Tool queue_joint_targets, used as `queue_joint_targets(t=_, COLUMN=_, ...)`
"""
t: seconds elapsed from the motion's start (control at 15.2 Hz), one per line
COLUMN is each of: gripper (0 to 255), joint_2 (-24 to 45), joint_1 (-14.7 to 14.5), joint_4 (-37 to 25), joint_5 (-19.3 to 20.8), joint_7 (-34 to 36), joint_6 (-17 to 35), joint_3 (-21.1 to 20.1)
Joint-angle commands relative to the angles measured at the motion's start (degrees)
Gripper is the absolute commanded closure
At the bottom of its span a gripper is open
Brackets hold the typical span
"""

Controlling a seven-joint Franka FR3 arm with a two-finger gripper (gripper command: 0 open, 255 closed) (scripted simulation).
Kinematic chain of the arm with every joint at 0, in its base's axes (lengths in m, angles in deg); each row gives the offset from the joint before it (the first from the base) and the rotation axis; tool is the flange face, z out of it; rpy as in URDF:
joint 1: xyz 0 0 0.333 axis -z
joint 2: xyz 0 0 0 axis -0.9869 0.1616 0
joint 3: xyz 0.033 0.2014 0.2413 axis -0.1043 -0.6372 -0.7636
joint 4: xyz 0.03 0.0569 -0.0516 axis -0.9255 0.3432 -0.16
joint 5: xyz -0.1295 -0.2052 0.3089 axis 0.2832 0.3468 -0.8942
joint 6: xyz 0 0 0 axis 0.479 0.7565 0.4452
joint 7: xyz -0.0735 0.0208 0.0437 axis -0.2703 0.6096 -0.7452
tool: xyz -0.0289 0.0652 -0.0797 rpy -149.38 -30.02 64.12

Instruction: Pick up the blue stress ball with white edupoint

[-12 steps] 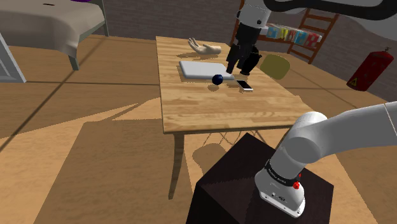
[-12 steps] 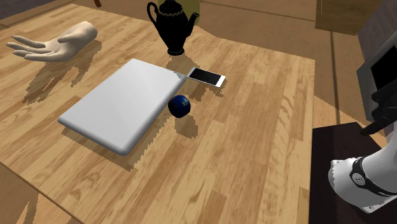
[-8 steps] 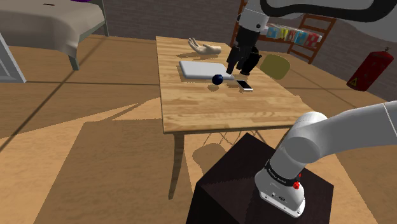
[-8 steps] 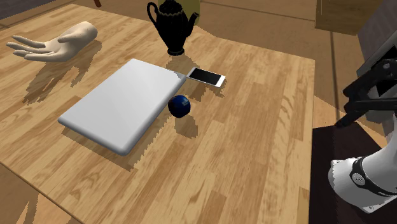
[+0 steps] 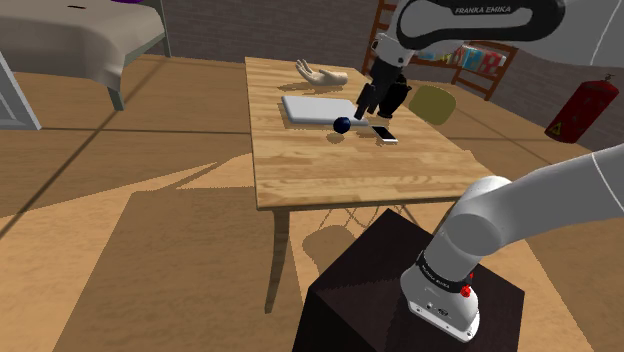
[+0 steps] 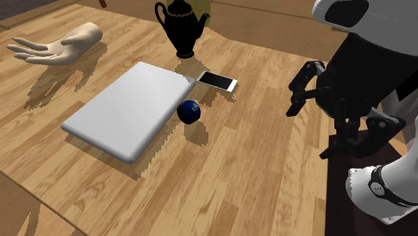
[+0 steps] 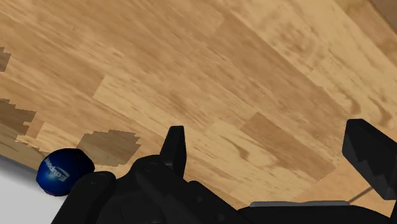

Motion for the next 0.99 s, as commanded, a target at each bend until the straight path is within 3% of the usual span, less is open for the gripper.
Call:
queue_joint_targets(t=0.0, gripper=0, joint_2=2.15, joint_1=0.15, joint_4=0.29, joint_5=-0.14, joint_7=-3.12, joint_6=3.34, joint_3=2.49)
queue_joint_targets(t=0.46, gripper=0, joint_2=13.22, joint_1=-0.94, joint_4=-2.71, joint_5=-4.09, joint_7=-15.36, joint_6=13.29, joint_3=11.81)
queue_joint_targets(t=0.92, gripper=0, joint_2=28.00, joint_1=-3.50, joint_4=-10.58, joint_5=-15.99, joint_7=-31.35, joint_6=18.98, joint_3=20.91)
